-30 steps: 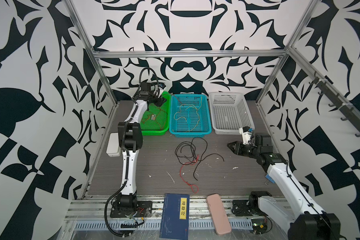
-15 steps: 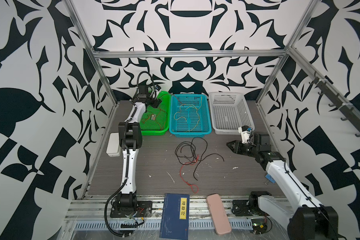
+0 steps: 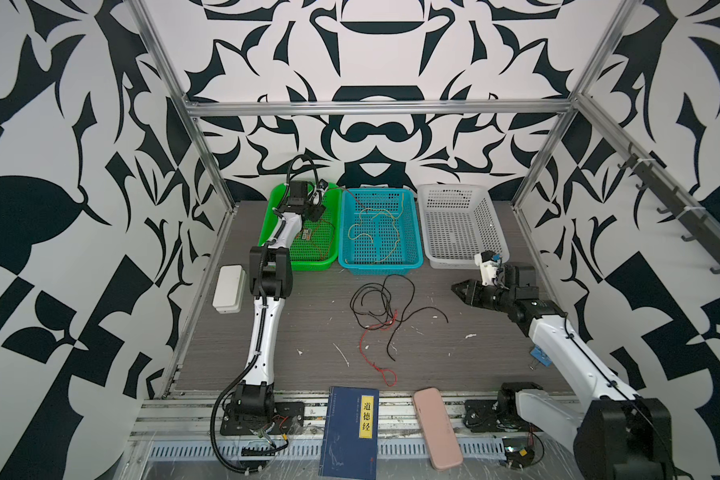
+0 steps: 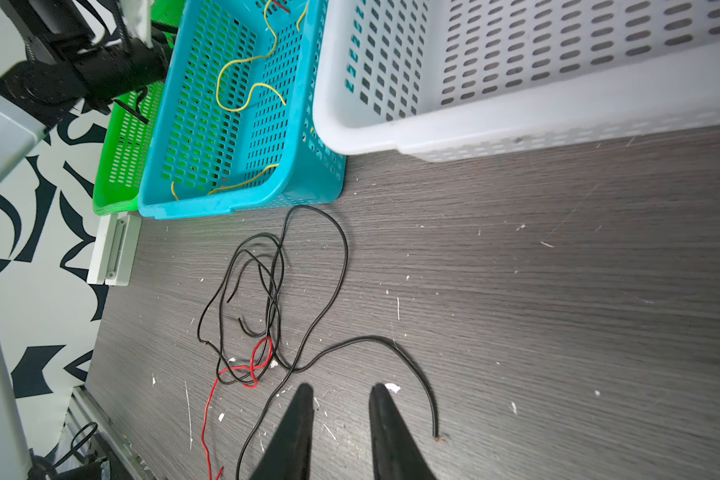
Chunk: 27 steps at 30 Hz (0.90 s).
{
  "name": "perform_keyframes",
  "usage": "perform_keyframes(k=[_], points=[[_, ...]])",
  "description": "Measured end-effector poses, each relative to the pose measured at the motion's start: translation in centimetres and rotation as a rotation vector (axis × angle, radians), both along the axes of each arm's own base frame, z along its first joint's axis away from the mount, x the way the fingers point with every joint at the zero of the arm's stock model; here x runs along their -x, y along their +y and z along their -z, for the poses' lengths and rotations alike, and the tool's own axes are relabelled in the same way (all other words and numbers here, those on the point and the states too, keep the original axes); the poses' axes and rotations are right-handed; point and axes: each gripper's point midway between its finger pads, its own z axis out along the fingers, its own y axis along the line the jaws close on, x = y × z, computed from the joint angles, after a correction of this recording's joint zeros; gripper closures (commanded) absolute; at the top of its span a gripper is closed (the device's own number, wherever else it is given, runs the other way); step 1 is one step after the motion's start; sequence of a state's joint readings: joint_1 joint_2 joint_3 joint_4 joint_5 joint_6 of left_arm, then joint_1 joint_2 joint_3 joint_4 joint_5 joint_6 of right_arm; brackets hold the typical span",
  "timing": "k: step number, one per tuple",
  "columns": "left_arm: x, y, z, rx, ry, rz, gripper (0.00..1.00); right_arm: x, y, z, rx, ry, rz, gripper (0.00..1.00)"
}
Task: Untangle and sort cables by color
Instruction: Place the cable in the container.
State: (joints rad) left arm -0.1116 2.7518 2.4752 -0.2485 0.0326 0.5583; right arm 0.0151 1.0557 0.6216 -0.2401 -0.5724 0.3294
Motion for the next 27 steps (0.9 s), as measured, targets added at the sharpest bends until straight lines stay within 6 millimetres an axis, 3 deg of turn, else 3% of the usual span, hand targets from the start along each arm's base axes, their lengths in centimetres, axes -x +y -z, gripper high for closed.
perform_keyframes(k=[3,7,16,21,27], points=[[-0.1,0.5,0.9,-0.024,0.006,-0.027,0.42,-0.1,0.0,0.1,0.000,0.000,0.000,0.73],[-0.5,1.4,0.6,-0.053,-0.013,-0.070,0.46,-0.5,0.0,0.4,-0.001,0.004,0.001,0.73],[-1.0,4.2,0.3,-0.007,-0.015,-0.154,0.73,-1.0,0.2,0.9,-0.003,0.011,-0.002,0.73],[-1.2,4.7,0.0,0.024,-0.023,-0.162,1.00,-1.0,0.4,0.8,-0.005,0.004,-0.008,0.73],[-1.0,4.1,0.1,0.051,-0.019,-0.133,1.00,-1.0,0.5,0.9,-0.005,0.003,-0.010,0.73]])
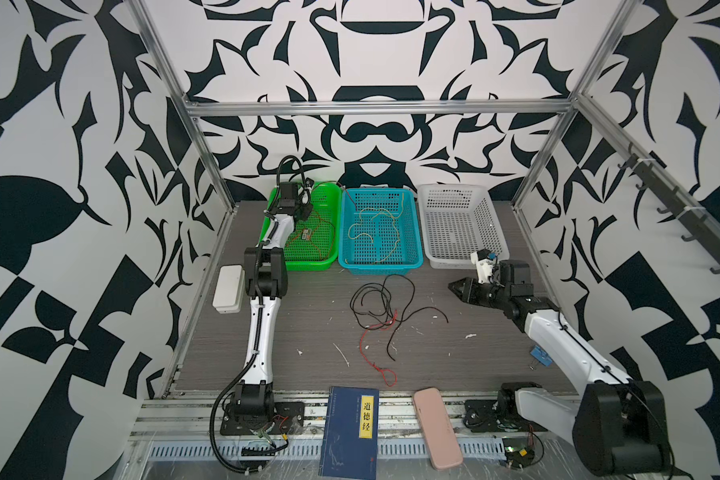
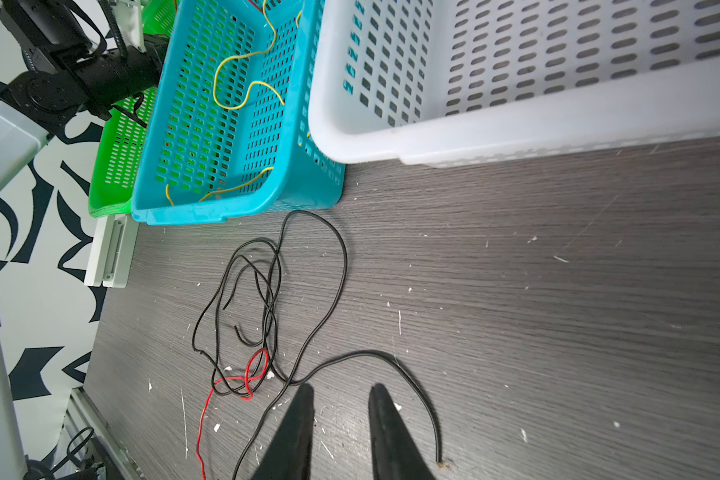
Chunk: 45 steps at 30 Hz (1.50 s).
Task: Untangle and sort cables by color
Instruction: Place the cable in the container, then press the cable into the container.
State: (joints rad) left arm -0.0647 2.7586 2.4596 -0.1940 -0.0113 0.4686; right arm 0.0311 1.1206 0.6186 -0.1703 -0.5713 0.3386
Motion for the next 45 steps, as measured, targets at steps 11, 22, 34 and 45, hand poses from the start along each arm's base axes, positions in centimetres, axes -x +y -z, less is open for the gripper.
perform_keyframes(k=[11,22,34,45], points=[[5.4,-1.4,-4.6,0.114,0.012,0.046,1.00,0.3,0.3,0.4,-0.001,0.004,-0.006,0.73],[7.5,-1.3,-17.8,0.255,-0.158,0.018,1.00,1.0,0.4,-1.6,-0.007,-0.063,-0.008,0.73],[10.2,2.0,-18.7,0.242,-0.124,-0.101,1.00,2.3,0.4,-2.7,-0.015,-0.082,-0.003,0.73],[11.8,3.3,-13.2,0.159,0.008,-0.163,1.00,2.8,0.5,-3.4,-0.026,-0.097,0.001,0.73]])
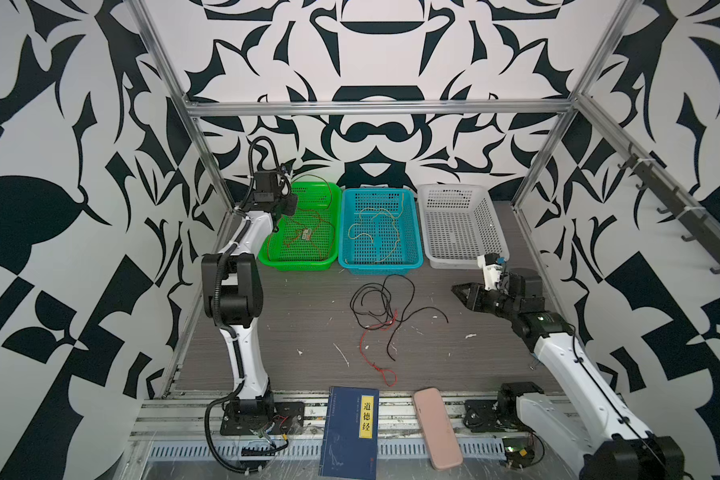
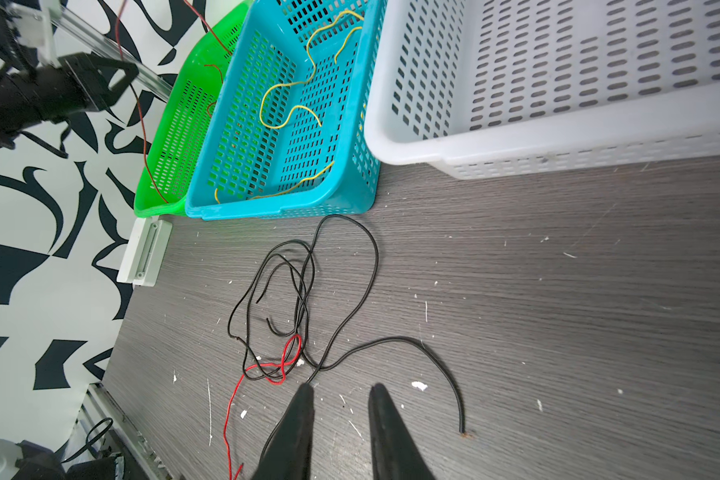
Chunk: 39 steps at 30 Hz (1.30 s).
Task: Untangle and sort cables by color
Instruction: Press the cable into the container.
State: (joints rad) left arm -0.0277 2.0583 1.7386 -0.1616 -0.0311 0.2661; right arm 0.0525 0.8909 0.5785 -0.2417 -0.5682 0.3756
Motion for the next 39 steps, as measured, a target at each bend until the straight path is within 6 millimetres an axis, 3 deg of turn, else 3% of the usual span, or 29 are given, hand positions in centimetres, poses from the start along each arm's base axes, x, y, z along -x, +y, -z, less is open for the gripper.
perform_keyframes(k=[3,6,12,22,24,26,29,30,32,33,35,37,39], points=[[0.7,-0.2,1.7,-0.012,0.043,-0.001,0.96,0.0,0.0,0.1,-0.001,0.004,0.000,0.73],[0.8,-0.6,2.0,-0.022,0.061,0.007,0.91,0.0,0.1,0.3,-0.004,0.016,0.000,0.73],[-1.9,-2.2,2.8,-0.034,0.080,0.031,0.90,0.0,0.3,0.8,-0.007,0.037,-0.003,0.73],[-5.0,-2.6,11.0,-0.052,0.242,0.014,0.86,-0.2,0.4,1.4,-0.004,0.058,-0.004,0.73],[-5.2,-2.3,12.7,-0.055,0.279,0.002,0.74,-0.3,0.4,1.5,-0.004,0.061,-0.004,0.73],[-5.0,-2.0,14.1,-0.054,0.314,-0.011,0.54,-0.4,0.4,1.6,-0.004,0.064,-0.004,0.73],[-4.5,-1.5,15.1,-0.039,0.346,-0.035,0.33,-0.5,0.4,1.6,-0.004,0.061,-0.004,0.73],[-4.6,-1.3,14.9,-0.031,0.335,-0.043,0.29,-0.5,0.4,1.6,-0.004,0.061,-0.004,0.73],[-3.9,-1.4,14.7,-0.014,0.329,-0.035,0.06,-0.6,0.4,1.7,-0.004,0.062,-0.005,0.73],[-3.1,-1.5,14.5,0.000,0.330,-0.027,0.02,-0.6,0.4,1.7,-0.004,0.063,-0.005,0.73],[-1.6,-1.8,13.7,0.034,0.322,-0.015,0.01,-0.6,0.4,1.7,-0.004,0.062,-0.005,0.73],[-0.4,-2.1,11.6,0.062,0.285,-0.003,0.00,-0.6,0.5,1.8,-0.003,0.066,-0.007,0.74],[0.7,-2.7,7.6,0.101,0.206,0.019,0.01,-0.5,0.6,2.2,-0.002,0.081,-0.012,0.74]])
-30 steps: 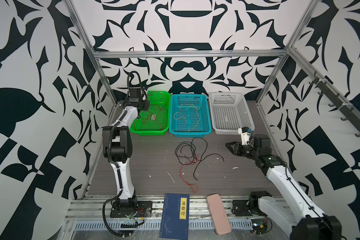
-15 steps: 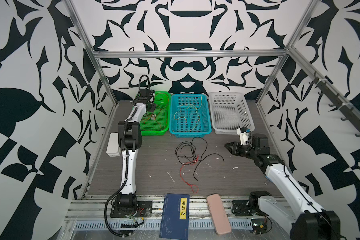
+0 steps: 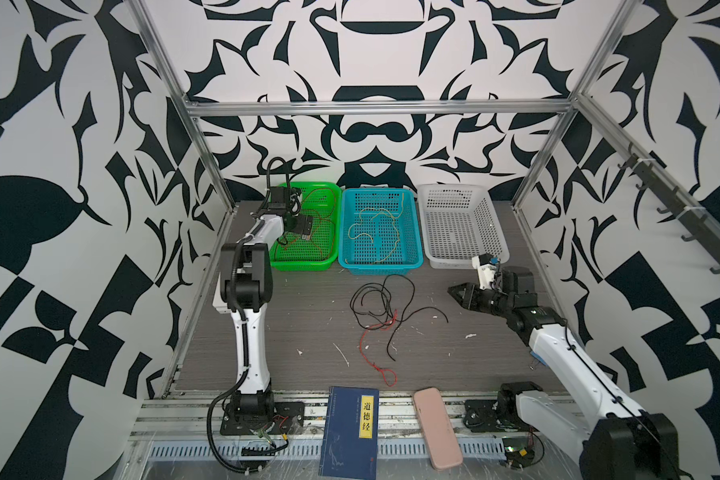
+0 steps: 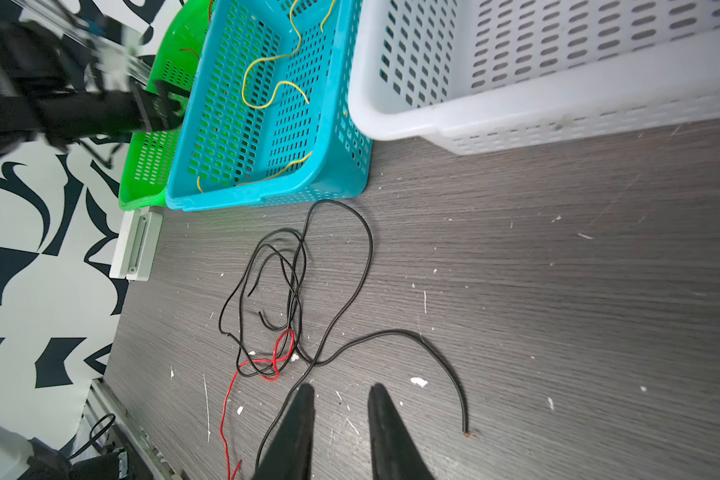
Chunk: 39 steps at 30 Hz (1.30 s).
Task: Untangle and sort cables by color
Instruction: Press the cable into the container, then untie the cable.
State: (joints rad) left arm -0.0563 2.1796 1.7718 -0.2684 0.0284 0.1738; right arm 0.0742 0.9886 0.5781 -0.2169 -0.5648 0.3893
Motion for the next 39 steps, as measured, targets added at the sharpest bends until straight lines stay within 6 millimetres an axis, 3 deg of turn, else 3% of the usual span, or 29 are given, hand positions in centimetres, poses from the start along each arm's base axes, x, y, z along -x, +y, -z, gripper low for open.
perform_keyframes(k=[4,6,7,9,12,13,15,18,22,26,29,31,33,36,39], points=[[3.0,-1.3,-10.8,0.079,-0.232,0.021,0.00,0.2,0.2,1.3,0.013,0.045,-0.016,0.74],[5.8,-2.5,-17.1,0.135,-0.376,0.044,0.01,0.4,0.4,2.1,0.031,0.074,-0.030,0.74],[7.2,-3.1,-19.2,0.163,-0.423,0.058,0.00,0.5,0.5,2.3,0.039,0.087,-0.037,0.73],[11.0,-5.0,-23.1,0.232,-0.513,0.112,0.01,0.8,1.0,3.0,0.073,0.113,-0.061,0.70],[16.7,-8.8,-25.0,0.279,-0.553,0.204,0.01,0.9,1.7,3.6,0.125,0.132,-0.096,0.66],[18.6,-10.8,-25.0,0.292,-0.549,0.250,0.00,0.8,1.8,3.7,0.140,0.135,-0.101,0.64],[22.2,-14.5,-24.0,0.306,-0.509,0.338,0.01,0.8,1.9,4.3,0.173,0.156,-0.099,0.49],[26.5,-18.4,-21.0,0.304,-0.384,0.436,0.01,0.4,1.5,5.1,0.221,0.184,-0.082,0.45],[29.9,-19.2,-16.5,0.269,-0.205,0.465,0.16,0.0,0.9,5.2,0.262,0.195,-0.057,0.45],[34.1,-19.7,-12.9,0.262,-0.047,0.528,0.38,-0.2,0.6,5.0,0.280,0.190,-0.046,0.48],[37.2,-20.8,-10.8,0.281,0.086,0.592,0.45,-0.2,0.6,5.0,0.285,0.192,-0.042,0.49],[39.0,-21.7,-9.7,0.289,0.170,0.647,0.45,0.0,0.8,5.0,0.287,0.195,-0.046,0.50],[41.0,-22.4,-8.2,0.275,0.246,0.707,0.38,0.1,1.1,4.9,0.288,0.191,-0.053,0.50],[44.6,-22.5,-6.0,0.195,0.330,0.823,0.26,0.2,1.4,4.5,0.284,0.177,-0.059,0.51],[47.2,-22.2,-5.0,0.070,0.329,0.961,0.21,0.2,1.5,4.4,0.283,0.174,-0.062,0.52]])
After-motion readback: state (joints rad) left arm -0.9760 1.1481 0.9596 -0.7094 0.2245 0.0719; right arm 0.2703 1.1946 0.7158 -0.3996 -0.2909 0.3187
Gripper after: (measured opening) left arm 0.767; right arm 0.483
